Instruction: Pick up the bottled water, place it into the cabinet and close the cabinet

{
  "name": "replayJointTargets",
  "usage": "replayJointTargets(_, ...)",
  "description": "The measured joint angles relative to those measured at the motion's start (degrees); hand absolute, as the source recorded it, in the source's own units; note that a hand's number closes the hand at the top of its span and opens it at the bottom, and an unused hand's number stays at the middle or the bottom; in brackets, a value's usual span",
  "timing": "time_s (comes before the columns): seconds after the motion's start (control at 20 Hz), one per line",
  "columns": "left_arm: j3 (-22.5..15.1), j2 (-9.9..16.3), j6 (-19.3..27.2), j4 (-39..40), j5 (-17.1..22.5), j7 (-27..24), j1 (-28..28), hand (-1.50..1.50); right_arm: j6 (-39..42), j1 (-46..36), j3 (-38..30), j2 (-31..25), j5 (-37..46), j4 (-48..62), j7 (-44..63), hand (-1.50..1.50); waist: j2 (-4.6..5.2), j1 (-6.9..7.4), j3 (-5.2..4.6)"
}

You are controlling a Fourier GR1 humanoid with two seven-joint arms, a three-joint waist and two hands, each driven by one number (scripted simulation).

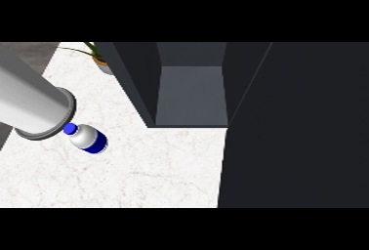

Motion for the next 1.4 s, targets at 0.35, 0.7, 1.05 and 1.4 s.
replayJointTargets(0.35,2.3,0.8,-1.2,0.7,1.2,3.7,0.3,-1.5,-2.3,-0.3,5.5,2.2,3.4,-1.4,3.2,-1.5,0.04,-0.06,0.02)
replayJointTargets(0.7,2.1,-0.6,-5.0,5.1,-6.6,1.8,-1.3,-1.5,-3.7,-0.5,8.2,2.3,3.9,-1.8,4.3,-1.5,0.06,-0.26,0.01)
replayJointTargets(1.05,0.0,-4.2,-5.7,11.8,-16.4,-2.4,-4.6,-1.5,-5.8,-1.9,10.8,2.3,4.8,-1.8,5.8,-1.5,0.1,-0.42,-0.01)
replayJointTargets(1.4,-1.8,-6.5,-5.8,22.6,-26.4,-8.9,-8.5,-1.5,-7.6,-3.7,12.2,1.9,5.6,-1.7,7.4,-1.5,0.14,-0.66,-0.03)
